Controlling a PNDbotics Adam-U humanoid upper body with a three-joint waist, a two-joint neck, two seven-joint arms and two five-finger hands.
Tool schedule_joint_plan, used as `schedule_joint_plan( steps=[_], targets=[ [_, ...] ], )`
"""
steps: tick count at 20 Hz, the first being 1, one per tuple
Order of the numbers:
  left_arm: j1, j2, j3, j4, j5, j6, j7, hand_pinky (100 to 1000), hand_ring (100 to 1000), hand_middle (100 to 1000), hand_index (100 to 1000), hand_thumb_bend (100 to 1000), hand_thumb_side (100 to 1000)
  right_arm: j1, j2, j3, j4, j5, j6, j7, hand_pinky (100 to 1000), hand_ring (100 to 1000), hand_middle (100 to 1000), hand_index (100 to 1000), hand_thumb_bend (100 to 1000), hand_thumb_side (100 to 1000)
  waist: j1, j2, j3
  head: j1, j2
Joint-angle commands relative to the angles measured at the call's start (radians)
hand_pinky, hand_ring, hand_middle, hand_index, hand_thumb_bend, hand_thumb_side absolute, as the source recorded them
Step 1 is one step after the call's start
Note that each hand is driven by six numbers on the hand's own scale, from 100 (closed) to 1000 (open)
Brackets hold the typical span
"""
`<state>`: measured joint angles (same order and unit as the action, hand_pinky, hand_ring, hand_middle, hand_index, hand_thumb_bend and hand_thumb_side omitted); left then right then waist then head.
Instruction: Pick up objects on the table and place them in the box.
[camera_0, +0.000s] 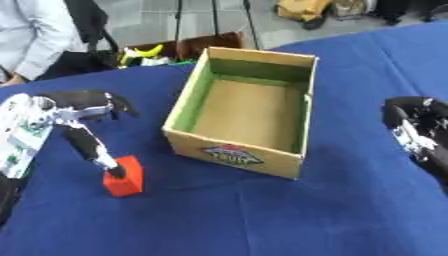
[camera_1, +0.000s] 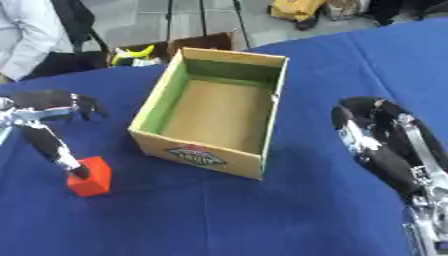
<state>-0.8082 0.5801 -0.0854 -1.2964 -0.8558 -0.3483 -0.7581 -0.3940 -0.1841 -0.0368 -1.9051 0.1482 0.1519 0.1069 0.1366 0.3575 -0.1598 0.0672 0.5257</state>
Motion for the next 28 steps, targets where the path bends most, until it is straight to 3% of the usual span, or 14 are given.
schedule_joint_plan(
  steps=[1,7,10,17,28],
  targets=[
    [0.004,0.016,-0.010,-0.053,0.010,-0.126,-0.133,610,753,862,920,887,627,-0.002,-0.017,-0.005,-0.012,0.001,0.001,-0.005,857,815,528,724,278,493,-0.005,-0.023,0.004,-0.008,-0.006],
    [0.011,0.036,0.010,-0.118,-0.067,-0.104,-0.078,630,772,877,918,806,699,-0.001,-0.014,-0.005,-0.012,0.000,0.002,-0.008,857,814,527,724,278,494,-0.008,-0.028,0.005,-0.008,-0.006],
    [0.013,0.045,0.012,-0.123,-0.101,-0.100,-0.044,623,763,867,910,814,691,0.000,-0.013,-0.005,-0.011,-0.001,0.002,-0.009,857,814,527,724,277,495,-0.010,-0.032,0.005,-0.008,-0.007],
    [0.042,0.020,-0.008,-0.131,-0.039,-0.112,-0.087,600,736,848,913,867,674,0.012,-0.015,-0.011,-0.011,0.002,0.004,-0.018,856,814,527,724,273,496,-0.008,-0.049,0.020,-0.030,0.015],
    [0.080,-0.002,-0.015,-0.163,-0.049,-0.103,-0.136,600,736,849,902,838,640,0.012,-0.017,-0.014,-0.010,0.002,0.005,-0.023,856,814,526,724,278,497,-0.010,-0.047,0.025,-0.039,0.021]
  ],
)
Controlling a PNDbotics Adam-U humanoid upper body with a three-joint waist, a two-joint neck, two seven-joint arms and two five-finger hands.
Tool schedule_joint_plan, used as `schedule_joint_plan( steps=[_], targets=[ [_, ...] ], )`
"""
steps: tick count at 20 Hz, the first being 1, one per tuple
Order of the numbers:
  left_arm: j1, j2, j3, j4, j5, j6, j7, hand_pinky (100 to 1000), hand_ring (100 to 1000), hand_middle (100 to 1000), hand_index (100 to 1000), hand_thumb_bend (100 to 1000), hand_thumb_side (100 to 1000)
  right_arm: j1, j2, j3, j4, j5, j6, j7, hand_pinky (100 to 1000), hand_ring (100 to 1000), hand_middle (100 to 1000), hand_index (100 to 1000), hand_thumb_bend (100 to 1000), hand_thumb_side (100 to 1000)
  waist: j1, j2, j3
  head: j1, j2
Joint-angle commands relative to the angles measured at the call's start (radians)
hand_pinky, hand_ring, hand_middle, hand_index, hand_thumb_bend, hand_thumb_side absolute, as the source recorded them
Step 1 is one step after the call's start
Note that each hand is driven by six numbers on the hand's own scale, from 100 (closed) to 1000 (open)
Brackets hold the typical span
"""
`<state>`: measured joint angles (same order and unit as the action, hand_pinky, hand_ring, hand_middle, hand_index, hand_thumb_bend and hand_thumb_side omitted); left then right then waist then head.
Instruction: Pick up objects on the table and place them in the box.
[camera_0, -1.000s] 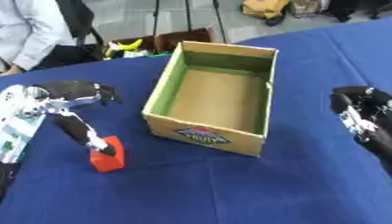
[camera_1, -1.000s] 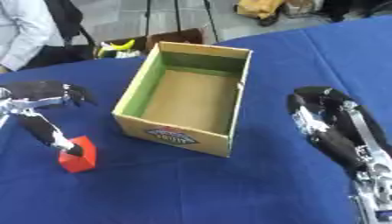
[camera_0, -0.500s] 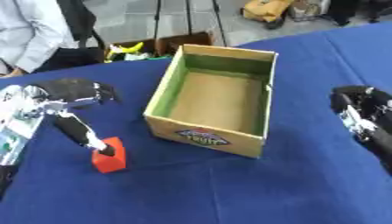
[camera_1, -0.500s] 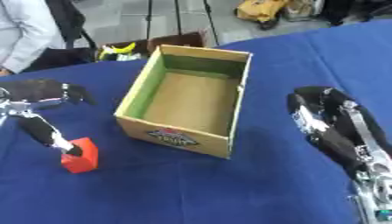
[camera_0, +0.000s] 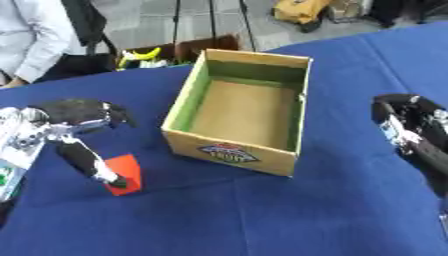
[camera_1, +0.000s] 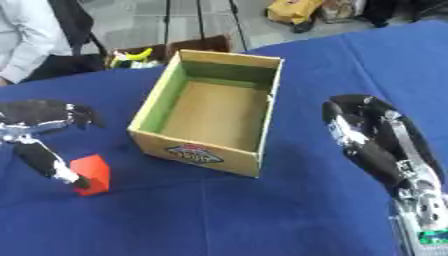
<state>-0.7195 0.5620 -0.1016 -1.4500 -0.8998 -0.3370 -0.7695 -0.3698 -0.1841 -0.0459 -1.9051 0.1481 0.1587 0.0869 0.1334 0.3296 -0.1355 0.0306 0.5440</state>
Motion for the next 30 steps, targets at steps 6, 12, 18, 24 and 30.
schedule_joint_plan(
  steps=[6,12,18,24,30],
  targets=[
    [-0.001,0.010,-0.005,0.023,-0.045,-0.115,-0.130,596,732,834,893,800,614,-0.014,-0.021,-0.005,-0.009,0.003,-0.003,-0.003,856,814,526,724,283,497,-0.005,-0.012,-0.002,-0.004,0.000],
    [-0.001,-0.003,-0.012,0.047,-0.053,-0.120,-0.124,586,720,818,876,800,584,-0.017,-0.022,-0.005,-0.009,0.002,-0.004,-0.001,856,814,526,724,285,498,-0.003,-0.006,-0.006,-0.004,-0.007],
    [-0.005,-0.009,-0.020,0.050,-0.030,-0.127,-0.125,551,677,765,840,780,572,-0.017,-0.022,-0.005,-0.009,0.003,-0.004,0.000,856,814,525,724,288,500,-0.003,-0.005,-0.008,-0.003,-0.010],
    [-0.008,-0.006,-0.018,0.041,-0.043,-0.120,-0.113,434,562,628,769,652,612,-0.016,-0.022,-0.005,-0.009,0.004,-0.003,0.000,856,814,525,724,290,502,-0.002,-0.005,-0.007,-0.002,-0.009],
    [-0.006,0.001,-0.023,0.024,-0.122,-0.101,-0.032,264,444,506,657,522,606,-0.018,-0.021,-0.005,-0.010,0.005,-0.004,-0.002,856,813,525,723,289,504,-0.001,-0.004,-0.008,0.000,-0.012]
  ],
)
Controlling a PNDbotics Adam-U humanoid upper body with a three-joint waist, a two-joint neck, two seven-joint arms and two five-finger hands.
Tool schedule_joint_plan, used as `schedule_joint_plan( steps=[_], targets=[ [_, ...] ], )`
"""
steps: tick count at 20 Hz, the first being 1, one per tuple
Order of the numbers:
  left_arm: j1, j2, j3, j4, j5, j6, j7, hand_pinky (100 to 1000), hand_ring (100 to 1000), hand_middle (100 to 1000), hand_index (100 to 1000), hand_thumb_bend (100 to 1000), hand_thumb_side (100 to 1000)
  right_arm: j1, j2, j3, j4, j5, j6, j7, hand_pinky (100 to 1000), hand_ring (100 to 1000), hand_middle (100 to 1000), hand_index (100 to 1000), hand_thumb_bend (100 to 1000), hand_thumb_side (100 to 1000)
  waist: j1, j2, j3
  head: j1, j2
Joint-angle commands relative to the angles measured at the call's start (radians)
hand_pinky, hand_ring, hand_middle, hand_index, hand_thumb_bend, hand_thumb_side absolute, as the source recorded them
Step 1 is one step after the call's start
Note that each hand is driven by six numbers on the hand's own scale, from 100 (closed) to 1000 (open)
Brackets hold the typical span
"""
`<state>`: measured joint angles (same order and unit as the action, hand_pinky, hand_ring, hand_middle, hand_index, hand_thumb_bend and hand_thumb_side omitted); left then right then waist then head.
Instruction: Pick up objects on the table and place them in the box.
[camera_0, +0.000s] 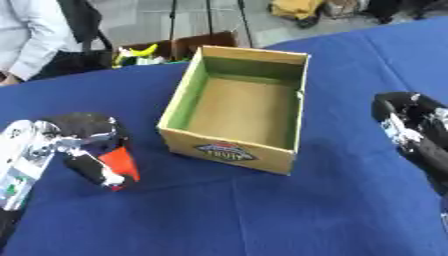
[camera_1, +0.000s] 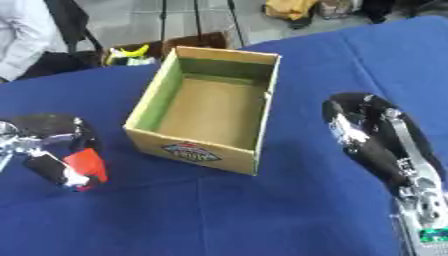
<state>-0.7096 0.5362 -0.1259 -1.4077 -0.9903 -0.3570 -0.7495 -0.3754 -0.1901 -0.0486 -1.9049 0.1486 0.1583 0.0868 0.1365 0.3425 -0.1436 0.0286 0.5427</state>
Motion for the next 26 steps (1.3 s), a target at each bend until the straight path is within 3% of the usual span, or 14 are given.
schedule_joint_plan(
  steps=[1,4,11,12,19,26],
  targets=[
    [-0.015,0.025,-0.002,-0.015,-0.044,-0.081,-0.037,264,444,507,657,514,605,-0.013,-0.015,-0.002,-0.010,0.005,-0.003,-0.002,856,813,525,723,291,504,-0.004,-0.017,0.000,0.002,-0.011],
    [-0.012,0.022,-0.007,0.003,-0.060,-0.082,-0.004,219,416,495,635,425,613,-0.013,-0.015,-0.003,-0.010,0.005,-0.002,-0.006,856,813,524,723,292,505,-0.004,-0.017,0.000,0.002,-0.010],
    [-0.012,0.022,-0.009,0.018,-0.067,-0.085,0.017,219,416,495,635,425,613,-0.013,-0.015,-0.003,-0.010,0.006,-0.001,-0.009,856,813,524,723,292,505,-0.004,-0.017,-0.001,0.002,-0.010],
    [-0.014,0.023,-0.006,0.015,-0.066,-0.084,0.019,171,382,467,608,254,680,-0.013,-0.015,-0.003,-0.010,0.006,0.000,-0.009,856,813,523,722,292,506,-0.004,-0.018,0.000,0.001,-0.010],
    [-0.025,0.077,0.049,-0.047,0.009,-0.029,0.100,146,362,457,581,244,732,-0.007,-0.009,-0.003,-0.012,0.006,0.006,-0.014,856,813,522,721,288,507,-0.002,-0.030,-0.005,0.003,-0.009],
    [-0.039,0.107,0.071,-0.082,-0.010,0.004,0.152,133,354,453,578,244,745,-0.002,-0.003,-0.002,-0.015,0.006,0.011,-0.017,856,813,522,720,285,508,0.001,-0.040,-0.012,0.010,-0.013]
  ],
)
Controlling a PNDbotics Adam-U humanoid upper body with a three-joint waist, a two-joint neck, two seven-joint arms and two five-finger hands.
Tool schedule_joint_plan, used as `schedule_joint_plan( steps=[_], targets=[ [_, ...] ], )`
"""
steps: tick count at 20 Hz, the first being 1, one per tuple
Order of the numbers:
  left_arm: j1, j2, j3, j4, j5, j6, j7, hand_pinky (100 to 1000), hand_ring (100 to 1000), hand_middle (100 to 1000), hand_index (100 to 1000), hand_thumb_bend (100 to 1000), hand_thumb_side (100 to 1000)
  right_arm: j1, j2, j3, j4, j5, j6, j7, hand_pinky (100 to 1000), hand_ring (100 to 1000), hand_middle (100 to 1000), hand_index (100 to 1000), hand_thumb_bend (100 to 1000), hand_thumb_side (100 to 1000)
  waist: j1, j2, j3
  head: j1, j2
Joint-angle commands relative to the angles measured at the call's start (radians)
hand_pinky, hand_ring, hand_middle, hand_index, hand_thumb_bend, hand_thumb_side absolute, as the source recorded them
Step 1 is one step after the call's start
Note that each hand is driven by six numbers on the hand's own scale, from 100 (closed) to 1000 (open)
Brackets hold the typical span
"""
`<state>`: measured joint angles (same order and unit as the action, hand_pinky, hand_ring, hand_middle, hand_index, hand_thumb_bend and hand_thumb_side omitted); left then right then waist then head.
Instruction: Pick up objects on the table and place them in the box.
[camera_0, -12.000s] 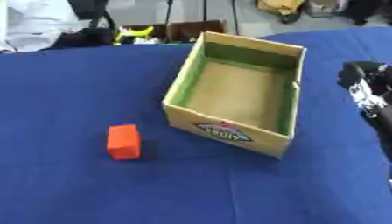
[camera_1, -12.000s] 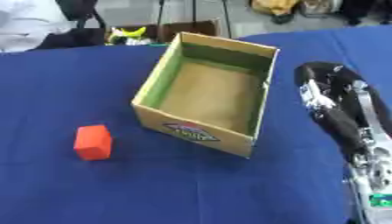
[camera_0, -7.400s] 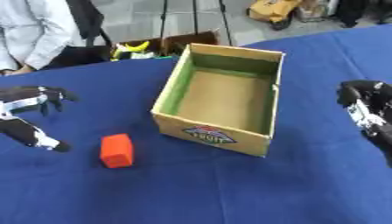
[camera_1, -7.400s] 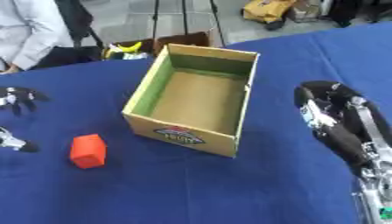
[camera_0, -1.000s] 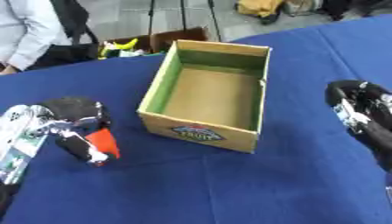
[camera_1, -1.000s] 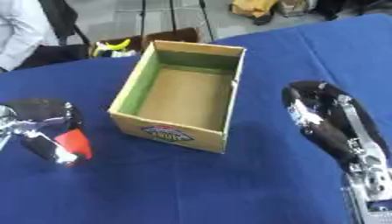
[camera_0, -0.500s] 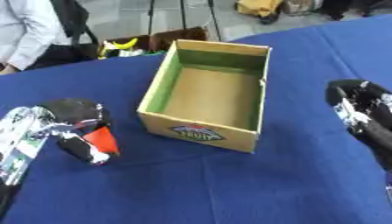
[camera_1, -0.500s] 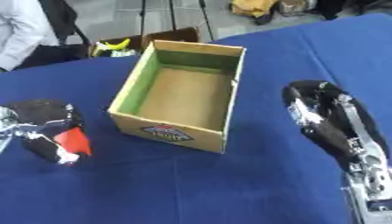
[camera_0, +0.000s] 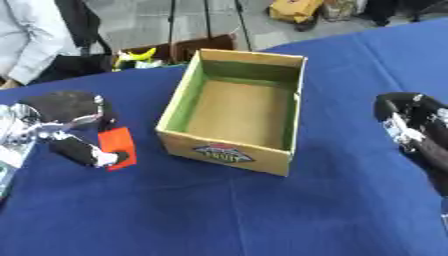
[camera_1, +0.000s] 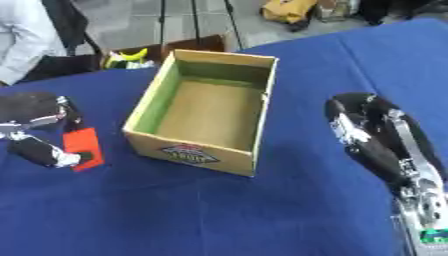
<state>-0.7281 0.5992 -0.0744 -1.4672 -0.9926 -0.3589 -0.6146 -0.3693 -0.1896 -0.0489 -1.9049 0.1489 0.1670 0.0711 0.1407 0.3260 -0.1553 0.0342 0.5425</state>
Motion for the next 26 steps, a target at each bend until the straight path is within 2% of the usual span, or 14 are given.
schedule_joint_plan(
  steps=[1,10,17,26],
  targets=[
    [-0.023,0.044,0.021,-0.023,-0.010,0.008,0.020,132,352,452,578,244,747,-0.008,-0.004,-0.002,-0.015,0.005,0.003,-0.002,856,813,522,720,285,508,-0.003,-0.023,-0.002,0.006,-0.013],
    [-0.069,0.043,0.053,-0.053,-0.072,0.059,0.100,118,351,443,576,241,809,-0.013,-0.001,0.001,-0.016,0.004,0.003,0.000,855,813,521,720,286,508,-0.003,-0.022,-0.017,0.026,-0.019],
    [-0.130,0.023,0.080,-0.071,-0.143,0.119,0.179,100,342,427,576,251,840,-0.024,0.006,0.009,-0.019,0.002,0.002,0.006,855,813,521,720,281,509,0.006,-0.017,-0.051,0.111,-0.018],
    [-0.209,0.002,0.084,-0.062,-0.178,0.175,0.248,100,336,412,573,275,842,-0.034,0.015,0.022,-0.026,-0.001,0.006,0.021,856,813,520,720,277,507,0.025,-0.011,-0.102,0.150,-0.006]
  ],
)
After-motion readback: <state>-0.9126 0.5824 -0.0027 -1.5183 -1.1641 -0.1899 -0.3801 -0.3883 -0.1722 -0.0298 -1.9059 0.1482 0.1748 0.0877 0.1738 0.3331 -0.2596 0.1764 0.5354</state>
